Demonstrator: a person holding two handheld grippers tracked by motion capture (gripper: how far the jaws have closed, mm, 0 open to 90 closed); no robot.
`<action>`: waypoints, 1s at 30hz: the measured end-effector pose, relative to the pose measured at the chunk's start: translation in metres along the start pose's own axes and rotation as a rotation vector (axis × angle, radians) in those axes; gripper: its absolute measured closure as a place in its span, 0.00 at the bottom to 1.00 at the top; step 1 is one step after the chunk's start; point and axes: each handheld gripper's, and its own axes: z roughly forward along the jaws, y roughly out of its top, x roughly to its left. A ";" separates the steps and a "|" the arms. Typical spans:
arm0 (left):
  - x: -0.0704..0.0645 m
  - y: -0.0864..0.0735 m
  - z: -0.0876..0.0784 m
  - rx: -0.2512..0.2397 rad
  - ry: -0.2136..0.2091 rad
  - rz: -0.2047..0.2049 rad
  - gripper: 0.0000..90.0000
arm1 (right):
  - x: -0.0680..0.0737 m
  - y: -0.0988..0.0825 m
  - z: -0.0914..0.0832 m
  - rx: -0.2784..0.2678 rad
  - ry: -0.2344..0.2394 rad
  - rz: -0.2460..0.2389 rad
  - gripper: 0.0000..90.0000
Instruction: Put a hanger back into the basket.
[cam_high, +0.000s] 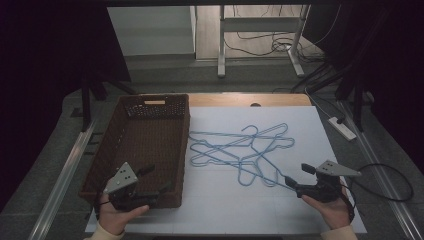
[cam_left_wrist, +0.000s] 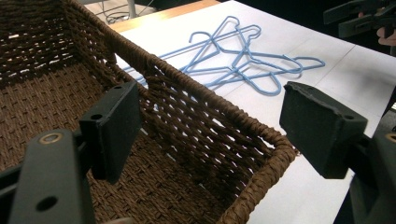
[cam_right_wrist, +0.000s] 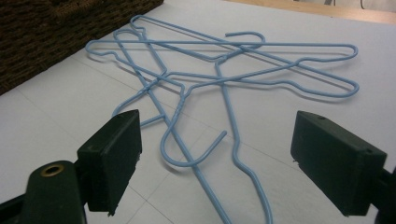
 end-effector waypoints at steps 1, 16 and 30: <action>0.000 0.000 0.000 0.001 -0.002 -0.001 0.24 | 0.000 0.000 0.001 0.005 -0.002 0.001 0.20; -0.001 0.001 0.001 0.009 -0.019 0.003 0.24 | 0.001 0.003 0.005 0.060 -0.026 -0.006 0.24; -0.001 -0.001 0.005 0.026 -0.023 0.010 0.25 | 0.006 0.011 0.008 0.093 -0.021 -0.015 0.27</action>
